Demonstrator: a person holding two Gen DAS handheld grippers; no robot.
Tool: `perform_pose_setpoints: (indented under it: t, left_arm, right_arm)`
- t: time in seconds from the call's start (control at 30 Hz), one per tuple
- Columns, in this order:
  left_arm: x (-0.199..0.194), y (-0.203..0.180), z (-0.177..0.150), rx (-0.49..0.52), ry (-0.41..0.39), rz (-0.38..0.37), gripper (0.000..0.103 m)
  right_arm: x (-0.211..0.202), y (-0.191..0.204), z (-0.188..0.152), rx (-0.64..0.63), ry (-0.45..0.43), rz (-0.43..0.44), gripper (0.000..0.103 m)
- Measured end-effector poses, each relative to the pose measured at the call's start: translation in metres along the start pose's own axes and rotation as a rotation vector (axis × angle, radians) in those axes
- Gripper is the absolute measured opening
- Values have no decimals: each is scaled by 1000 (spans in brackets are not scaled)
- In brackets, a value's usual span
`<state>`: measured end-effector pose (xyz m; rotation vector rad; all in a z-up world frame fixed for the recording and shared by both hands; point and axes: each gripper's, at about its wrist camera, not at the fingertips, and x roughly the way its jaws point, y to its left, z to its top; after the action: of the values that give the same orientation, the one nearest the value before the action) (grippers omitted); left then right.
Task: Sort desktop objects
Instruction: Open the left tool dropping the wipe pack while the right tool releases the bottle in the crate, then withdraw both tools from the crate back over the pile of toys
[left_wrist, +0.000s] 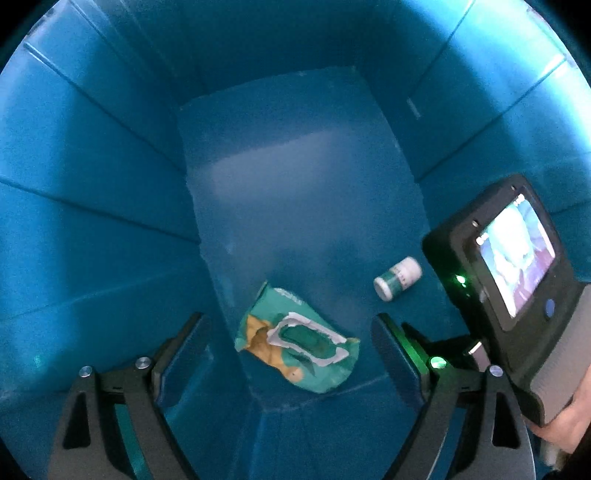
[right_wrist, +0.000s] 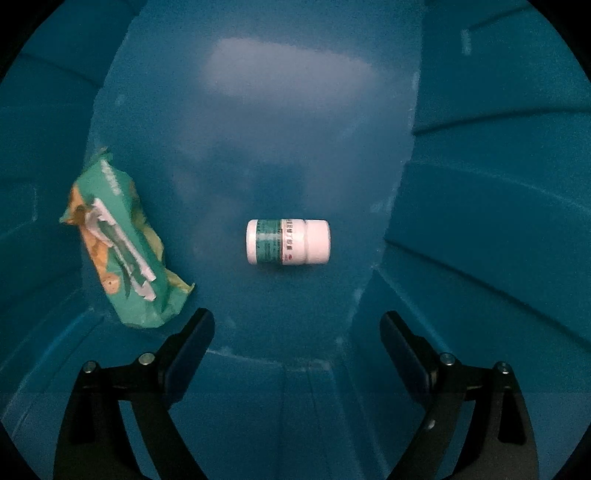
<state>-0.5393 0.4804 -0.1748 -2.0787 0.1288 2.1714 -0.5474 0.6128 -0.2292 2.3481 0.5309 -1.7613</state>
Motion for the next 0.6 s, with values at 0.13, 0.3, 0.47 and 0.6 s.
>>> perform_pose_setpoints:
  t: [0.13, 0.3, 0.47, 0.6]
  left_arm:
    - [-40, 0, -3, 20, -82, -29, 89]
    - [-96, 1, -21, 58, -198, -83, 89]
    - [-146, 17, -57, 111, -318, -131, 89]
    - [-181, 38, -93, 161, -417, -146, 89]
  right_arm:
    - [-39, 0, -14, 39, -63, -20, 92]
    - [-88, -6, -39, 116, -179, -51, 92]
    - [-138, 0, -89, 222, -313, -75, 92]
    - [-166, 20, -134, 302, -421, -60, 92]
